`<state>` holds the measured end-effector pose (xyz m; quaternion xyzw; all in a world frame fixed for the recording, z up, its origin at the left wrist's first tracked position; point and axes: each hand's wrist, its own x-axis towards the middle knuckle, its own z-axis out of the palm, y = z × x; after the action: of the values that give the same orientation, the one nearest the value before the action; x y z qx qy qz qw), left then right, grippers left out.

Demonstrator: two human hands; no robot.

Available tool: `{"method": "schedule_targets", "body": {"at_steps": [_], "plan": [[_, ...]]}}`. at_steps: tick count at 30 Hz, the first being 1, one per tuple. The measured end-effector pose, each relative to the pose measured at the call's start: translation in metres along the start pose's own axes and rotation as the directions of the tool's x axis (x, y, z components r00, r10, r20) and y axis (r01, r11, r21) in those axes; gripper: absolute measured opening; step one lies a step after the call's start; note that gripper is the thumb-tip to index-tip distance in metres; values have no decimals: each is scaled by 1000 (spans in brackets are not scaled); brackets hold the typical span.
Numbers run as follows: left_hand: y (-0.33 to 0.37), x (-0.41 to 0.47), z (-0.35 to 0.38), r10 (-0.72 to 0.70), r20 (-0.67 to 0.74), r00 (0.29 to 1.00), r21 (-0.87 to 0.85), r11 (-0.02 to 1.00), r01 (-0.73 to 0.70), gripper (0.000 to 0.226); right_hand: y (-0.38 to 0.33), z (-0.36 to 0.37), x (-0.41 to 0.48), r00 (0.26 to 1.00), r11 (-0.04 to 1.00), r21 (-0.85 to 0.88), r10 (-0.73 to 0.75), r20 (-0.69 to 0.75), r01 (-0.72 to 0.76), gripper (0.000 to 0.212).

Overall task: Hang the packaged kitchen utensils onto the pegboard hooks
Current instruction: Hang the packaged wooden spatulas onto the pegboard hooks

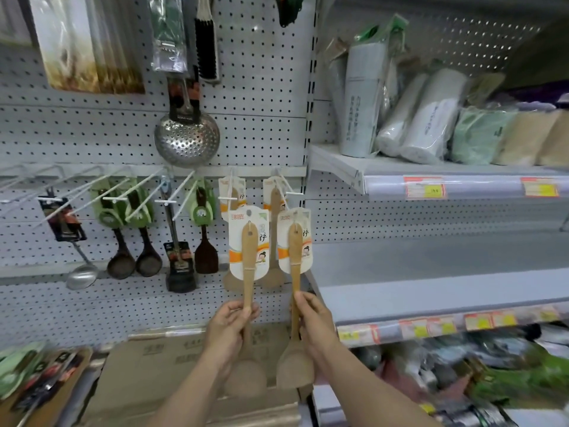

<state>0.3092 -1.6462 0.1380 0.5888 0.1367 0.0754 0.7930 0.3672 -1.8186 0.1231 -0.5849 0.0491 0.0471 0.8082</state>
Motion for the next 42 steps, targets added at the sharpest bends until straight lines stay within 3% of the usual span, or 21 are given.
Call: {"method": "schedule_targets", "body": {"at_steps": [19, 24, 31, 42], "plan": [[-10, -6, 13, 27, -74, 997, -45, 999, -30, 15, 6, -17, 14, 989, 1000, 28, -4, 149, 0, 40], [-11, -10, 15, 25, -75, 997, -54, 998, -29, 17, 5, -16, 21, 992, 1000, -5, -1, 123, 1, 37], [-7, -9, 18, 24, -93, 995, -53, 998, -29, 20, 5, -5, 41, 999, 997, -65, 29, 23, -28, 13], [-4, 3, 18, 34, -105, 994, -55, 998, -40, 17, -23, 20, 105, 991, 985, -117, 130, -1, -130, 20]]}}
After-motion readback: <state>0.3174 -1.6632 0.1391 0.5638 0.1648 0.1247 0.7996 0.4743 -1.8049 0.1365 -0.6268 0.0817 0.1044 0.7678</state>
